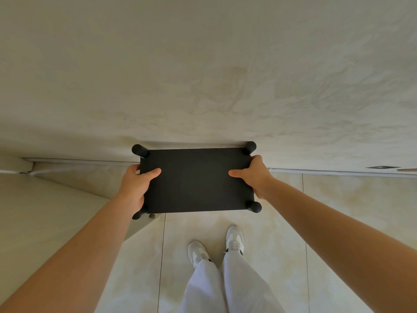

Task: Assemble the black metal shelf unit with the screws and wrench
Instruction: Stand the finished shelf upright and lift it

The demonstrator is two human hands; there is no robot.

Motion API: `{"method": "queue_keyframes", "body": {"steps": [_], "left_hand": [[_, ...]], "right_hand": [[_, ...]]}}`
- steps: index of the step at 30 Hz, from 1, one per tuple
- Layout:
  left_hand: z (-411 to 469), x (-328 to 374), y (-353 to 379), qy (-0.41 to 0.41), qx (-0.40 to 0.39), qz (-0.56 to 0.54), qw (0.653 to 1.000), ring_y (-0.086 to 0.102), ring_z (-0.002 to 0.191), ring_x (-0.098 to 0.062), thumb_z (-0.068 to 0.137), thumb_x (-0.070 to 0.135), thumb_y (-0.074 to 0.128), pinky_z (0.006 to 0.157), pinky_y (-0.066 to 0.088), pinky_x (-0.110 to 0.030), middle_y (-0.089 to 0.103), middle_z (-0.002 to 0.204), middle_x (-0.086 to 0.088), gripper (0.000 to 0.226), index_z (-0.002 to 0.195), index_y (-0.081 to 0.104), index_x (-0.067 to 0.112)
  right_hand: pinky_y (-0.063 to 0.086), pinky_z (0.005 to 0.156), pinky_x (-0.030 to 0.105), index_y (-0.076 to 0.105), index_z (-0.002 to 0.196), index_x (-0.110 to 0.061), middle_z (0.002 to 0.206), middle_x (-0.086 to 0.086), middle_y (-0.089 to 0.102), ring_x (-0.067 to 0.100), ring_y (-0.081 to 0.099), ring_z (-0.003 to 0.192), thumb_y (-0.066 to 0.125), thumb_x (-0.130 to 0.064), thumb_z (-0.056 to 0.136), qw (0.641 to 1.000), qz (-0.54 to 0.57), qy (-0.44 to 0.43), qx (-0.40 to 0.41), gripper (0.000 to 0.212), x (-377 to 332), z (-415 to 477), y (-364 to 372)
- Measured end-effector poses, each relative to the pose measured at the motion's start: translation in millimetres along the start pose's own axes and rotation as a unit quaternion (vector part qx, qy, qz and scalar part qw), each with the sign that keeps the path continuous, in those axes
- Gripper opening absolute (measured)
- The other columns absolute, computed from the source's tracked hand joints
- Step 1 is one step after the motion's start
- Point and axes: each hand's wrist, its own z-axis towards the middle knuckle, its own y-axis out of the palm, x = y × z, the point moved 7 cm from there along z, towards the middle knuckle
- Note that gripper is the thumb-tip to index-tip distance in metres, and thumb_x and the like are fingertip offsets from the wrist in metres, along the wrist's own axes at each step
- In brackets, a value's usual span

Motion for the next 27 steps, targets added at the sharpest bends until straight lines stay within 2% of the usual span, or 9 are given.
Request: {"method": "queue_keyframes", "body": {"steps": [5,9,15,19,22,27], "left_hand": [[9,7,-18,0.007,0.021,0.024,0.999,0.059,0.098,-0.027,0.090,0.020,0.076,0.087,0.046,-0.049,0.061,0.115,-0.006,0.041,0.123,0.051,0.021],[14,8,-37,0.000,0.033,0.033,0.999,0.059,0.113,-0.034,0.090,0.021,0.076,0.102,0.045,-0.059,0.061,0.123,-0.009,0.043,0.124,0.050,0.021],[18,8,-53,-0.007,0.036,0.033,0.999,0.059,0.112,-0.035,0.089,0.021,0.076,0.098,0.046,-0.059,0.063,0.120,-0.009,0.042,0.124,0.051,0.021],[14,8,-49,-0.006,0.032,0.025,0.999,0.060,0.110,-0.034,0.089,0.020,0.076,0.095,0.047,-0.055,0.063,0.119,-0.008,0.042,0.123,0.051,0.021],[12,9,-47,-0.004,0.028,0.024,0.999,0.060,0.109,-0.032,0.090,0.021,0.075,0.096,0.047,-0.055,0.063,0.117,-0.007,0.042,0.123,0.050,0.021],[10,5,-47,0.000,0.033,0.012,0.999,0.060,0.100,-0.026,0.090,0.021,0.075,0.085,0.046,-0.048,0.062,0.114,-0.004,0.042,0.123,0.050,0.022]], "right_hand": [[0.051,0.084,0.042,0.032,0.119,-0.016,0.101,0.000,0.048,0.015,0.054,0.085,0.077,-0.015,0.084,0.999,0.029,0.000,-0.015,0.057,-1,1,20],[0.052,0.091,0.044,0.032,0.120,-0.016,0.107,0.002,0.050,0.019,0.056,0.089,0.076,-0.015,0.085,0.999,0.024,-0.015,-0.026,0.056,-6,0,37],[0.052,0.095,0.046,0.031,0.119,-0.017,0.111,0.004,0.050,0.020,0.056,0.091,0.075,-0.015,0.086,0.999,0.017,-0.030,-0.029,0.055,-12,-1,54],[0.051,0.097,0.051,0.033,0.118,-0.020,0.116,0.006,0.053,0.028,0.059,0.105,0.076,-0.014,0.085,0.999,0.032,-0.027,-0.032,0.055,-9,0,49],[0.053,0.095,0.048,0.035,0.116,-0.021,0.110,0.003,0.055,0.026,0.061,0.102,0.077,-0.013,0.084,0.998,0.050,-0.036,-0.031,0.054,-7,1,47],[0.053,0.072,0.030,0.036,0.118,-0.024,0.101,-0.004,0.055,0.014,0.060,0.088,0.078,-0.018,0.083,0.996,0.046,-0.072,-0.012,0.055,-4,1,44]]}}
